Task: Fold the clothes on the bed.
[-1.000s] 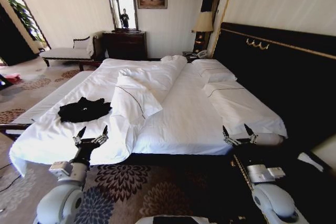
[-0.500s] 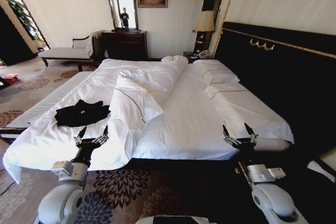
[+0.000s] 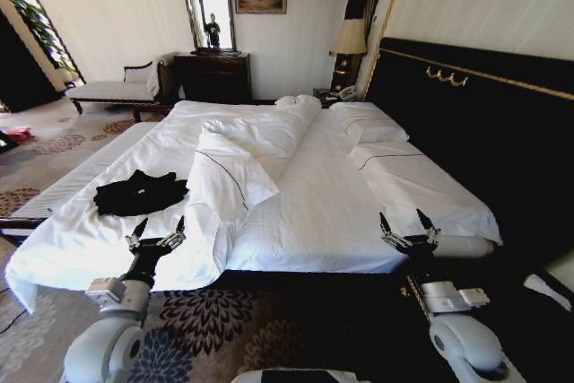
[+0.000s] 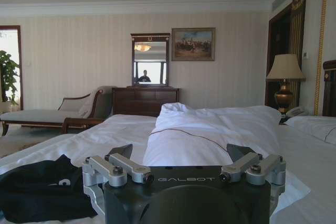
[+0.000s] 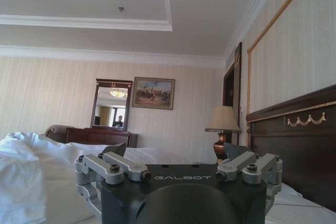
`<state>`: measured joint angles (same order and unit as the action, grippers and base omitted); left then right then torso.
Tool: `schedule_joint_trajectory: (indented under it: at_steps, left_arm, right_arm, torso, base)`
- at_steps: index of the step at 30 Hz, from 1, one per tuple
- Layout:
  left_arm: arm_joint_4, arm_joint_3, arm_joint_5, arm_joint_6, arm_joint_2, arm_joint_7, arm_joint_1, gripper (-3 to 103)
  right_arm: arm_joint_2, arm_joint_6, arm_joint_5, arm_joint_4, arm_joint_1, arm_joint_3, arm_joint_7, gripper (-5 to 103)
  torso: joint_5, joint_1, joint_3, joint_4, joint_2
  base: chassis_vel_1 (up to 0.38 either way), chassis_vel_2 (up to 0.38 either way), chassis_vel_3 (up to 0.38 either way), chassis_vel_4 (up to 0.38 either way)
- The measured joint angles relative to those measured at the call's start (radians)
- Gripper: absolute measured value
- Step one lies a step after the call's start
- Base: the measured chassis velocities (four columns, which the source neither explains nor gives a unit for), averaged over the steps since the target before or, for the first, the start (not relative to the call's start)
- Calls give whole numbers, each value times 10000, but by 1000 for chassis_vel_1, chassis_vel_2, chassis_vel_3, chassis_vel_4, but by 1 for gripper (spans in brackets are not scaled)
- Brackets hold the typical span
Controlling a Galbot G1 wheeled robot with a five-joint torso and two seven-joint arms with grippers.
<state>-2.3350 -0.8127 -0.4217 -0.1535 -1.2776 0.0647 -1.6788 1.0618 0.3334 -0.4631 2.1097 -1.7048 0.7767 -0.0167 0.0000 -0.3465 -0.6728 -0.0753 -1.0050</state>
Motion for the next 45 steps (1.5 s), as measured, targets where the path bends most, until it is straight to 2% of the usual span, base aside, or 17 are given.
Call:
schedule_joint_trajectory:
  at_steps: [7,14,45]
  left_arm:
    - [-12,-26,23,12,-5,-6,-50,100]
    - [-14,-3,71,16,-42,-16,-69,100]
    - [44,142,266,68,-284,-44,-65,100]
  right_arm:
    - [-45,91,-36,-1,32,0,40,100]
    - [-6,-106,59,-51,41,-43,-331,100]
    - [201,27,260,-134,119,-137,-175,100]
  torso:
    - [0,-3,-2,1,2]
    - [0,-1,-1,0,2]
    - [2,0,0,0,1]
  base:
    - [0,0,0,0]
    - [0,0,0,0]
    - [-6,41,1,-42]
